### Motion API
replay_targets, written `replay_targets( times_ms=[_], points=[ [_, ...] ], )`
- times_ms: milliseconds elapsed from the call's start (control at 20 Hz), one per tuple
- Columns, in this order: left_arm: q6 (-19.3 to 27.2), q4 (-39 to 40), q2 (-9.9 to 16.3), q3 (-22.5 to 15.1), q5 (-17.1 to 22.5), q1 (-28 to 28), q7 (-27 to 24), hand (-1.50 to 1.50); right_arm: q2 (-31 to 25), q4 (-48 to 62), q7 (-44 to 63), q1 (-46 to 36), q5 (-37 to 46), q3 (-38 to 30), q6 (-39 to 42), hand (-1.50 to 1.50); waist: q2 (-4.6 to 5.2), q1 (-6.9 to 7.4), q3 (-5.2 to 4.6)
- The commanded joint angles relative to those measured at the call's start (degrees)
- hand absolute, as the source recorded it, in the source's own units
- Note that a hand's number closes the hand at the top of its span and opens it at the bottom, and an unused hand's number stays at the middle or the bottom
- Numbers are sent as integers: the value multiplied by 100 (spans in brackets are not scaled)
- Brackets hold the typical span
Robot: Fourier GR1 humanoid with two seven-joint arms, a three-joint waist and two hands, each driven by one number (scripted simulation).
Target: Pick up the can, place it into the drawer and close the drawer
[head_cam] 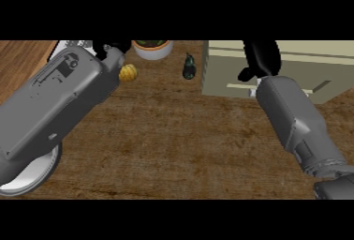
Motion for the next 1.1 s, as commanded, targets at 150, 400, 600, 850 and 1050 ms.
replay_targets(
  times_ms=[150,400,600,850,1050],
  points=[
    [32,-270,113,8,-115,87,137,-150,-246,507,198,-647,56,-145,-70,-150,73,134,13],
    [132,-526,101,-136,-224,226,235,-150,-288,651,413,-1084,53,-197,190,-150,59,170,11],
    [47,-601,245,34,-165,134,356,-150,-282,749,-617,-1109,-491,-595,727,-150,73,129,21],
    [-33,-774,351,-10,-176,300,369,-150,33,691,-1147,-1082,-1677,-1689,1098,-150,66,199,40],
    [55,-817,326,8,-205,339,398,-150,11,705,-1529,-1143,-2281,-2265,1570,-150,59,102,33]
  ],
)
